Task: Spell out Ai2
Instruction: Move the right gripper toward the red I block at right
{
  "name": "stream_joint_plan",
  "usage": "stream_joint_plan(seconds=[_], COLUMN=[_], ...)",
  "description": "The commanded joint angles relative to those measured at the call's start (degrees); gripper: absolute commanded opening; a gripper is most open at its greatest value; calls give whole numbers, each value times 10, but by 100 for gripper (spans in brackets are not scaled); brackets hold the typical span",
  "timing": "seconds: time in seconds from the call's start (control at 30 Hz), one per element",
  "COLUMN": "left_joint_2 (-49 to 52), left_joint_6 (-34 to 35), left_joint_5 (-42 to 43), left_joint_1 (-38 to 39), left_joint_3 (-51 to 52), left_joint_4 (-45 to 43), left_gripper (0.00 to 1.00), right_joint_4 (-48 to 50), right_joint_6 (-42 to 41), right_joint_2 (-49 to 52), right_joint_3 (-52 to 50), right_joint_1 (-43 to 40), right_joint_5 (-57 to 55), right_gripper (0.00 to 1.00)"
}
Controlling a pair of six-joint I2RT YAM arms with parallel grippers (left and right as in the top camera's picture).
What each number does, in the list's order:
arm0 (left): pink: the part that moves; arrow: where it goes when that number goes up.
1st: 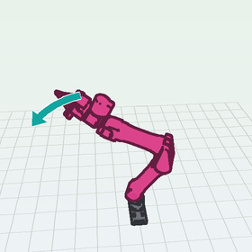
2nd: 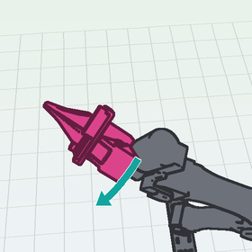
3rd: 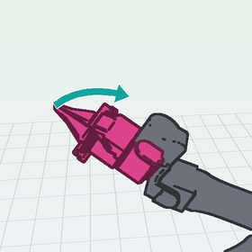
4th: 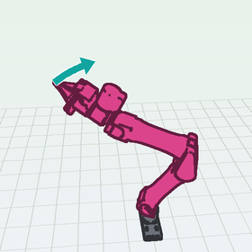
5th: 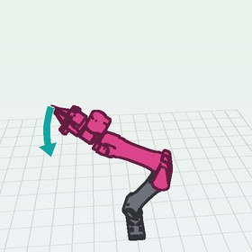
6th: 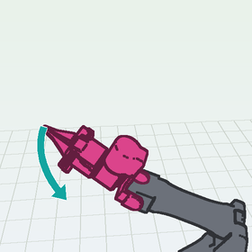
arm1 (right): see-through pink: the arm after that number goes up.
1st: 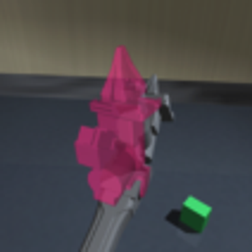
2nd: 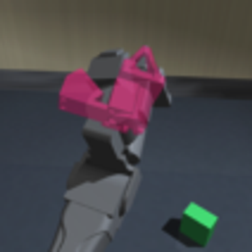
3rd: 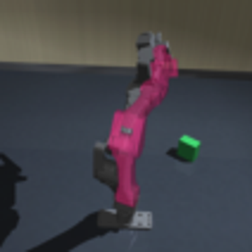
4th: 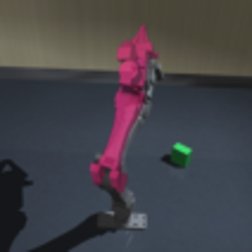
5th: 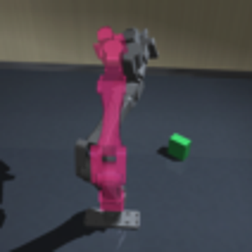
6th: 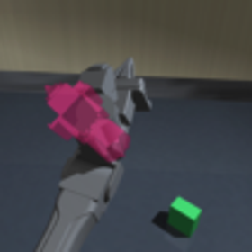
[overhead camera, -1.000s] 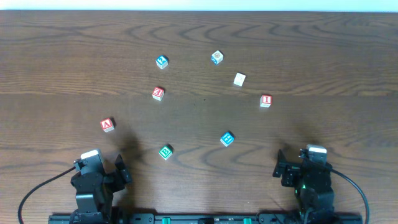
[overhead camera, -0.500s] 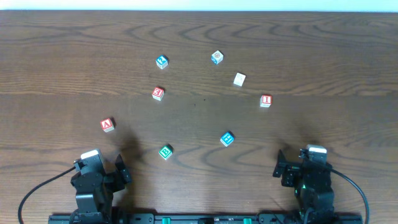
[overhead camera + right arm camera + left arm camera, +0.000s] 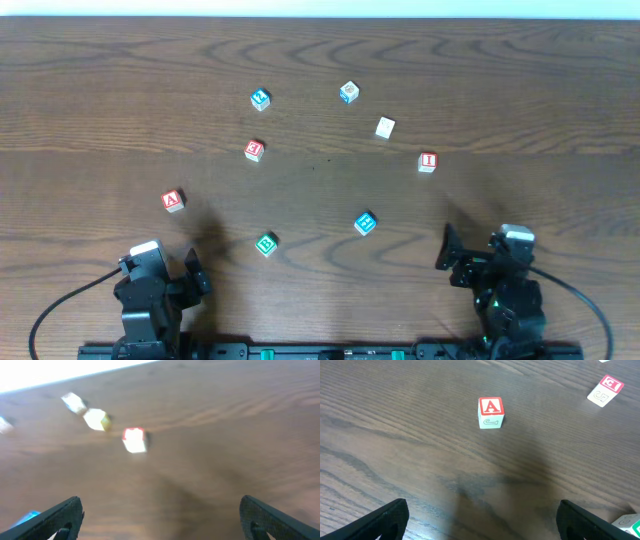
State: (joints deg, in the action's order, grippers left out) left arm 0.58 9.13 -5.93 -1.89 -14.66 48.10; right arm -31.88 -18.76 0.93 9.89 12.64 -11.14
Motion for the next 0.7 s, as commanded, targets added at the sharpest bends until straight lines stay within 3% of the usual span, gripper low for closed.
stream_joint_plan(seconds=[0.0, 0.17, 0.27, 0.4, 0.67], left_joint_2=[-4, -4, -4, -4, -4], left_joint_6=[-6, -6, -6, -6, -6], left_joint_5=[2, 2, 2, 2, 2], left_joint_1=[-3, -3, -3, -3, -3], left_joint_3=[7, 7, 7, 7, 7], left_joint_4=[35, 35, 35, 35, 35], left_gripper=[95, 95, 95, 95, 95], right_joint_4=[-2, 30, 85, 169, 297], right_joint_6=[-98, -105, -166, -166, -148], right_joint_2=[-6, -6, -6, 9, 185], right_joint_3=[-2, -2, -2, -2, 25], right_joint_1=[-5, -5, -5, -5, -5], right_joint_5=[93, 88, 80, 85, 112], right_gripper=[99, 99, 99, 99, 99])
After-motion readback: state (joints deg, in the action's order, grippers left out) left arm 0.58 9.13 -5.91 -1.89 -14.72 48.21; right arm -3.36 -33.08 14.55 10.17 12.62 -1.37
